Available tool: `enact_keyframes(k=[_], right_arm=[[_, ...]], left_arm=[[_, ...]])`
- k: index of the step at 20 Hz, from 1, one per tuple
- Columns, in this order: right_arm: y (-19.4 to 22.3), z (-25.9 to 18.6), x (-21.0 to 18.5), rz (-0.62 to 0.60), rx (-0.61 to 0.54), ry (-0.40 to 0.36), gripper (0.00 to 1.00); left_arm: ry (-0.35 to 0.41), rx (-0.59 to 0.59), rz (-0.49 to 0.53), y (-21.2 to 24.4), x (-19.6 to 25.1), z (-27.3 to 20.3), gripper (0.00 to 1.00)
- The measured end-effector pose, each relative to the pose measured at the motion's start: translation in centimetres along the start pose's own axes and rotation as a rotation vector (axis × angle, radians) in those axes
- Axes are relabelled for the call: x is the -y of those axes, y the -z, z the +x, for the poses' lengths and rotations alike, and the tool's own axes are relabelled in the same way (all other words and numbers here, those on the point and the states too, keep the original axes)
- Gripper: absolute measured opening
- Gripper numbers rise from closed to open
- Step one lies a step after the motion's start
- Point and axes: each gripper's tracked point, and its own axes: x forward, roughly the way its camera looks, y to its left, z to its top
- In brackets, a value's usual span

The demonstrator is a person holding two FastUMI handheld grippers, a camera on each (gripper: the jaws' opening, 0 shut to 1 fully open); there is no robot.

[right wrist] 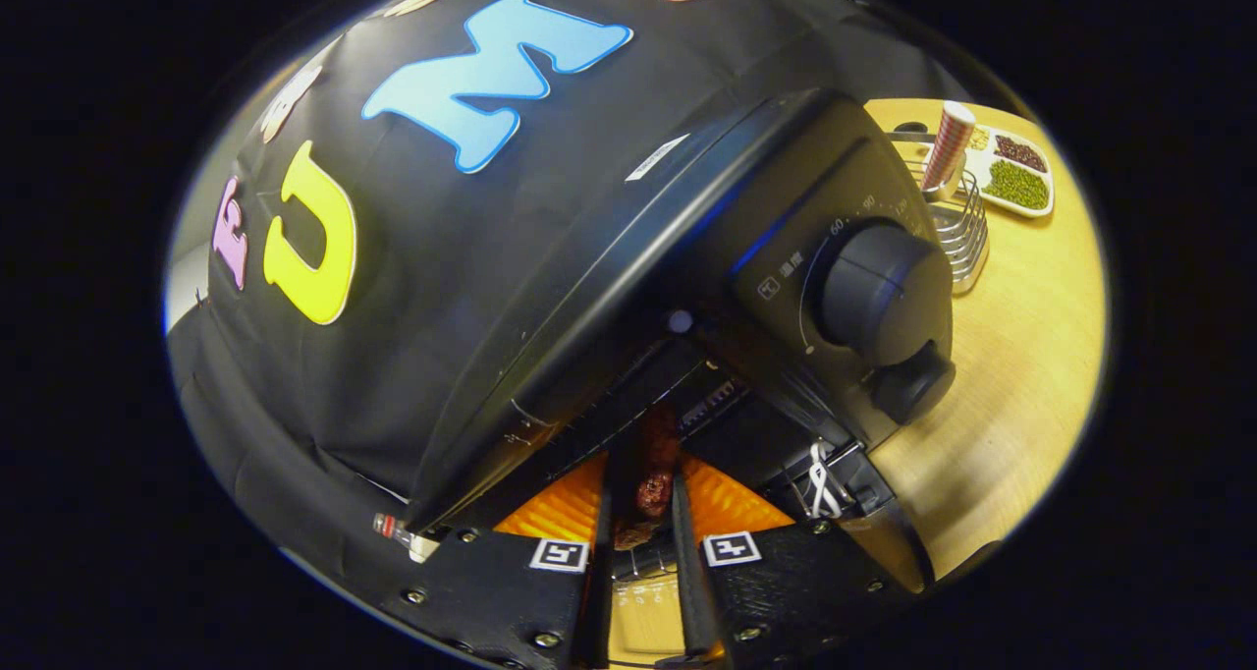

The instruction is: Open the electric oven with the left hand, put the food in, and close the electric oven.

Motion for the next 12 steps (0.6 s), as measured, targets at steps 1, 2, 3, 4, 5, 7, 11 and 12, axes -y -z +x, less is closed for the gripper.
enact_keyframes(k=[1, 2, 3, 4, 5, 7, 11, 12], right_arm=[[0.1, -0.1, 0.4, -0.043, -0.006, 0.019, 0.33], [0.0, -0.3, 0.7, -0.087, -0.006, 0.036, 0.36], [-0.2, -0.5, 0.9, -0.121, -0.005, 0.045, 0.38], [-0.4, -0.8, 1.1, -0.146, 0.002, 0.052, 0.58], [-0.8, -1.2, 1.1, -0.163, 0.013, 0.05, 0.65], [-1.3, -2.1, 0.9, -0.18, 0.016, 0.043, 0.97], [-1.8, -4.7, 0.8, -0.267, 0.019, 0.036, 0.97], [-2.0, -5.6, 0.7, -0.292, 0.024, 0.03, 0.98]], left_arm=[[0.003, 0.001, -0.003, 0.0, 0.2, 0.0, 1.0], [0.006, 0.002, -0.005, 0.0, 0.4, -0.1, 0.97], [0.008, 0.006, -0.006, 0.0, 0.6, -0.2, 0.97], [0.008, 0.006, -0.007, 0.0, 0.8, -0.2, 0.97], [0.01, 0.005, -0.011, 0.1, 1.0, -0.3, 0.97], [0.015, 0.005, -0.023, 0.0, 1.6, -0.6, 1.0], [0.037, 0.017, -0.024, -0.5, 3.6, -1.2, 0.97], [0.047, 0.02, -0.024, -0.7, 4.2, -1.4, 0.97]])
